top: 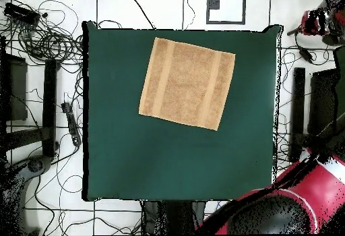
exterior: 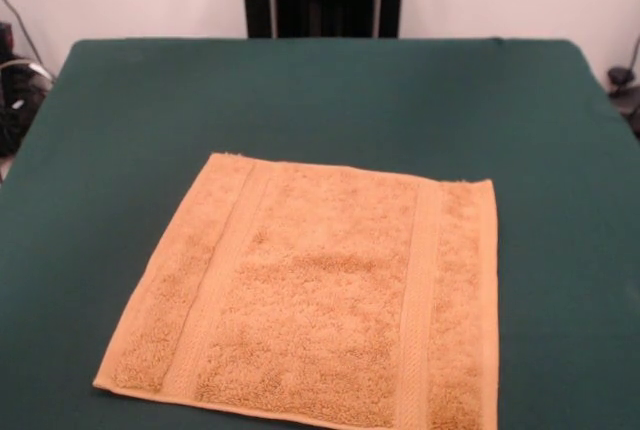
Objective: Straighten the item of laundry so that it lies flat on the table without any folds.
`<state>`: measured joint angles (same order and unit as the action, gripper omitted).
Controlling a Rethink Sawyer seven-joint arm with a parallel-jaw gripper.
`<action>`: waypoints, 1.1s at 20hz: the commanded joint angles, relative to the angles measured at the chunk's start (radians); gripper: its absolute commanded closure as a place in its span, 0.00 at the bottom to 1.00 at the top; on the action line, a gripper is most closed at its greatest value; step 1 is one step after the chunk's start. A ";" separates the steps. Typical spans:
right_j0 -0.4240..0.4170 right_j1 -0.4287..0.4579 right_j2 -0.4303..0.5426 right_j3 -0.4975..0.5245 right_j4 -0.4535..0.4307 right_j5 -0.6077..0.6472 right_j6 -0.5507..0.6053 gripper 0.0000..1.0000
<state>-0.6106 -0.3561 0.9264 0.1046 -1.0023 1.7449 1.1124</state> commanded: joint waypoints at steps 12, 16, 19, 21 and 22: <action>-0.037 -0.117 0.603 0.041 -0.501 0.276 0.094 0.00; -0.047 -0.112 0.697 0.035 -0.601 0.288 0.067 0.00; -0.056 -0.114 0.707 0.042 -0.605 0.290 0.067 0.00; -0.059 -0.133 0.752 0.036 -0.653 0.314 0.056 0.00; -0.061 -0.130 0.762 0.036 -0.663 0.312 0.056 0.00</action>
<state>-0.6762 -0.4943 1.5115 0.1007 -1.5540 1.9425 1.1124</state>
